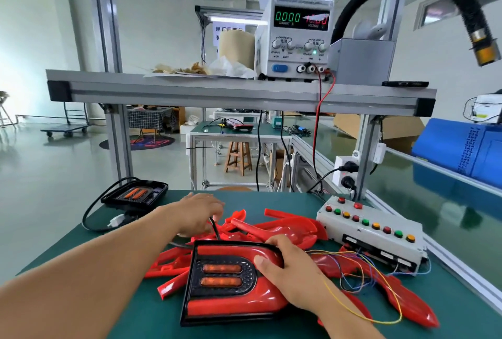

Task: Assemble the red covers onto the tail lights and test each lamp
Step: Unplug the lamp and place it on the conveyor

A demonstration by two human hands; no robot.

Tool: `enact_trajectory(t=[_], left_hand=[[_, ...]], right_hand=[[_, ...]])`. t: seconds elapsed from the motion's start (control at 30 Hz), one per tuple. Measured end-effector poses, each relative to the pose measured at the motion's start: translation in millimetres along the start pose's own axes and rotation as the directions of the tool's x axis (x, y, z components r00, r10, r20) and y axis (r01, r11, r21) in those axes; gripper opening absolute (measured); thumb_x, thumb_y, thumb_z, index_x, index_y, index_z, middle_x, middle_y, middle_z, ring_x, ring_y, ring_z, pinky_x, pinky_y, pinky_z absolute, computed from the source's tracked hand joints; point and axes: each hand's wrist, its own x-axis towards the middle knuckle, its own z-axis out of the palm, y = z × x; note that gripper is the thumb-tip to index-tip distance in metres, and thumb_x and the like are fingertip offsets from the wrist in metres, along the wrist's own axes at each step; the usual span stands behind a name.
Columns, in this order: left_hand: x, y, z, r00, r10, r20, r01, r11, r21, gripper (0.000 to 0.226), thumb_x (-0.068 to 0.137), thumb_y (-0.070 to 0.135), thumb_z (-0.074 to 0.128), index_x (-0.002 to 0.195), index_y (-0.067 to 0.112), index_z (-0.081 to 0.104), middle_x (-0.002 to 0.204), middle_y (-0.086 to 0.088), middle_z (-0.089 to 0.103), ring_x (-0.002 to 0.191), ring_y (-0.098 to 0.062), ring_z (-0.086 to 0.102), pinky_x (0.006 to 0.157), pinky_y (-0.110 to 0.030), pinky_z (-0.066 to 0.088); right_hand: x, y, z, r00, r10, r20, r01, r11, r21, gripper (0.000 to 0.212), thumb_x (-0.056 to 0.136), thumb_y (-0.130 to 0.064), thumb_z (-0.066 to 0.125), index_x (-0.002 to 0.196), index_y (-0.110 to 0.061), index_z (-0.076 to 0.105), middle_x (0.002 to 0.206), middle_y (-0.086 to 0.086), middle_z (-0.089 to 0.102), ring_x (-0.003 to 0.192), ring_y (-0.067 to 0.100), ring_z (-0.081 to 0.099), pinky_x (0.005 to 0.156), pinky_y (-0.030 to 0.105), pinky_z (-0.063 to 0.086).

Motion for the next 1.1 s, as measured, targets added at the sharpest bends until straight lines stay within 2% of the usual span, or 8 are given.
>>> enact_trajectory(t=[0.13, 0.33, 0.43, 0.57, 0.7, 0.8, 0.93, 1.1], left_hand=[[-11, -6, -28, 0.996, 0.009, -0.089, -0.008, 1.0, 0.013, 0.022, 0.088, 0.033, 0.065, 0.109, 0.032, 0.059, 0.108, 0.012, 0.066, 0.106, -0.013, 0.058, 0.099, -0.029, 0.035], [-46, -61, -45, 0.979, -0.201, -0.034, 0.203, 0.978, 0.057, 0.023, 0.09, 0.043, 0.062, 0.105, 0.026, 0.065, 0.099, 0.008, 0.065, 0.093, -0.012, 0.056, 0.079, -0.026, 0.042], [-72, -87, -23, 0.941, -0.338, -0.019, 0.322, 0.911, -0.257, 0.024, 0.095, 0.035, 0.058, 0.097, 0.012, 0.064, 0.09, -0.001, 0.064, 0.086, -0.018, 0.057, 0.073, -0.026, 0.042], [-99, -76, 22, 0.846, -0.531, 0.045, 0.258, 0.333, -0.907, 0.017, 0.102, 0.019, 0.047, 0.097, 0.011, 0.062, 0.072, -0.008, 0.054, 0.063, -0.019, 0.056, 0.055, -0.025, 0.045], [-105, -39, 40, 0.647, -0.74, 0.184, -0.076, -0.303, -0.95, 0.022, 0.105, 0.014, 0.037, 0.102, 0.013, 0.059, 0.07, -0.005, 0.033, 0.057, -0.015, 0.039, 0.047, -0.032, 0.058], [-116, 0, 41, 0.528, -0.814, 0.24, -0.299, -0.443, -0.845, 0.022, 0.103, 0.008, 0.037, 0.109, 0.007, 0.058, 0.068, -0.002, 0.033, 0.057, -0.011, 0.039, 0.045, -0.025, 0.056], [-130, 49, 31, 0.45, -0.823, 0.345, -0.496, -0.552, -0.67, 0.026, 0.103, 0.007, 0.034, 0.112, 0.011, 0.058, 0.073, -0.002, 0.043, 0.062, -0.009, 0.047, 0.085, -0.04, 0.055], [-141, 103, 26, 0.539, -0.759, 0.366, -0.561, -0.647, -0.516, 0.024, 0.1, -0.001, 0.044, 0.119, 0.009, 0.053, 0.06, 0.007, 0.066, 0.051, -0.003, 0.06, 0.047, -0.012, 0.046]], right_hand=[[0, 4, 0, 0.999, -0.037, -0.032, 0.036, 0.999, -0.033, 0.042, 0.079, -0.066, 0.054, 0.11, -0.038, 0.05, 0.11, -0.014, 0.061, 0.103, 0.006, 0.057, 0.098, 0.033, 0.045], [-2, 3, 0, 0.994, -0.088, -0.059, 0.082, 0.993, -0.089, 0.053, 0.08, -0.063, 0.055, 0.127, -0.04, 0.045, 0.12, -0.02, 0.051, 0.119, 0.005, 0.048, 0.109, 0.036, 0.032], [-3, 2, 0, 0.992, -0.116, -0.048, 0.114, 0.993, -0.043, 0.053, 0.082, -0.06, 0.056, 0.13, -0.039, 0.047, 0.124, -0.02, 0.051, 0.12, 0.004, 0.048, 0.11, 0.034, 0.034], [-2, -1, 1, 0.986, -0.142, -0.086, 0.144, 0.99, 0.009, 0.036, 0.086, -0.049, 0.063, 0.118, -0.045, 0.047, 0.121, -0.017, 0.05, 0.11, -0.007, 0.047, 0.094, 0.005, 0.032], [-1, -3, 3, 0.971, -0.132, -0.198, 0.153, 0.984, 0.095, 0.032, 0.084, -0.037, 0.071, 0.11, -0.039, 0.053, 0.115, -0.014, 0.054, 0.105, -0.011, 0.049, 0.088, 0.003, 0.033], [0, -7, 8, 0.957, -0.035, -0.289, 0.116, 0.956, 0.27, 0.026, 0.084, -0.032, 0.073, 0.107, -0.032, 0.06, 0.112, -0.008, 0.063, 0.102, 0.0, 0.059, 0.091, 0.016, 0.044], [-1, -24, 16, 0.939, 0.255, -0.23, -0.034, 0.737, 0.676, 0.023, 0.084, -0.031, 0.074, 0.103, -0.025, 0.062, 0.106, 0.002, 0.07, 0.094, 0.02, 0.07, 0.088, 0.045, 0.057], [-6, -51, 42, 0.865, 0.491, -0.103, -0.178, 0.493, 0.852, 0.027, 0.082, -0.032, 0.074, 0.1, -0.013, 0.068, 0.099, 0.012, 0.073, 0.091, 0.033, 0.07, 0.092, 0.051, 0.054]])
